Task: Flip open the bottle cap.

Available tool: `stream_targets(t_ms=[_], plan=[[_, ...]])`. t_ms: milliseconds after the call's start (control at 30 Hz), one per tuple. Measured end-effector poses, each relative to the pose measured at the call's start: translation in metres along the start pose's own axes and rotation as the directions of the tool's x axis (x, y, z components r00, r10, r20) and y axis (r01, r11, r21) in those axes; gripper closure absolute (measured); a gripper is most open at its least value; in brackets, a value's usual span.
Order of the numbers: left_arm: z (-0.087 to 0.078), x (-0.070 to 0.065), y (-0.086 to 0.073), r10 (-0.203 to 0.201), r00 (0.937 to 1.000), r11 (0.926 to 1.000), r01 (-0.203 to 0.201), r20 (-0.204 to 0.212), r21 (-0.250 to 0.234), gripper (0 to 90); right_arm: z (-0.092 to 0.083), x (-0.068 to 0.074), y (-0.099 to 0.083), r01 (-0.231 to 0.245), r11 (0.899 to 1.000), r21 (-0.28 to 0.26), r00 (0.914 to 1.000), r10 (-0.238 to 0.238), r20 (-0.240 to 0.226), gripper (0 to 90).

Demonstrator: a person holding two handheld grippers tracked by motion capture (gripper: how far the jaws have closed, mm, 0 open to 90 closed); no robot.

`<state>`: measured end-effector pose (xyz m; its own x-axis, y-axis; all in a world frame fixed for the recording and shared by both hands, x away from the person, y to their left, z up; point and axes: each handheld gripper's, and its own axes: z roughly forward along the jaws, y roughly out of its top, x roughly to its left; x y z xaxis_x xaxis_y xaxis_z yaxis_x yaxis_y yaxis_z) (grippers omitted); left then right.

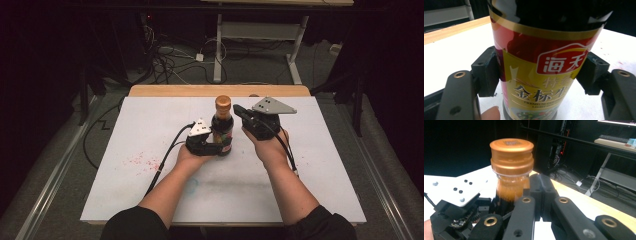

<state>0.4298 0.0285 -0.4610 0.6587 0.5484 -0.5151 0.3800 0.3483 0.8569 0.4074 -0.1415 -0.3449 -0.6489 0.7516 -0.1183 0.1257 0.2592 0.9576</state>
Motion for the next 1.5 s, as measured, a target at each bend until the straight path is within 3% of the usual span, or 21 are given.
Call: stream_targets(t_ms=[33,67,100,267,833,933,967,1000,1500], plan=[[0.0,0.0,0.0,0.002,1.0,1.0,-0.002,-0.003,0.005,27.8,0.0,0.0,0.001,-0.001,1.0,-0.001,1.0,0.001,0.001,90.0],[0.003,-0.003,0.0,-0.039,0.999,0.9989,0.038,-0.023,-0.028,27.8,0.0,0.001,0.002,0.005,1.0,0.001,1.0,-0.005,0.007,90.0],[0.0,-0.001,0.001,0.015,0.9999,0.9998,-0.015,-0.006,0.014,27.9,-0.002,0.002,0.005,0.007,1.0,0.0,0.9999,-0.007,0.007,90.0],[-0.001,0.0,0.001,0.061,0.9982,0.997,-0.06,-0.003,0.049,28.1,-0.005,0.005,0.012,0.028,1.0,0.001,0.9995,-0.028,0.011,90.0],[0.004,-0.006,0.001,0.047,0.9973,0.9982,-0.045,-0.056,0.039,28.6,-0.005,0.014,0.026,0.11,0.992,0.061,0.9924,-0.113,0.05,90.0],[0.005,-0.008,0.001,0.048,0.9966,0.9982,-0.045,-0.067,0.039,28.6,-0.006,0.015,0.027,0.109,0.992,0.066,0.9924,-0.113,0.05,90.0],[0.004,-0.007,0.001,0.075,0.9954,0.9956,-0.071,-0.059,0.062,28.6,-0.006,0.014,0.027,0.109,0.992,0.068,0.9924,-0.112,0.05,90.0],[0.006,-0.008,0.001,0.048,0.9963,0.9983,-0.045,-0.072,0.037,28.6,-0.006,0.014,0.027,0.109,0.992,0.068,0.9924,-0.112,0.05,90.0],[0.008,-0.01,-0.001,0.032,0.9964,0.9994,-0.031,-0.078,0.014,28.9,-0.005,0.013,0.028,0.107,0.992,0.07,0.9933,-0.109,0.037,90.0]])
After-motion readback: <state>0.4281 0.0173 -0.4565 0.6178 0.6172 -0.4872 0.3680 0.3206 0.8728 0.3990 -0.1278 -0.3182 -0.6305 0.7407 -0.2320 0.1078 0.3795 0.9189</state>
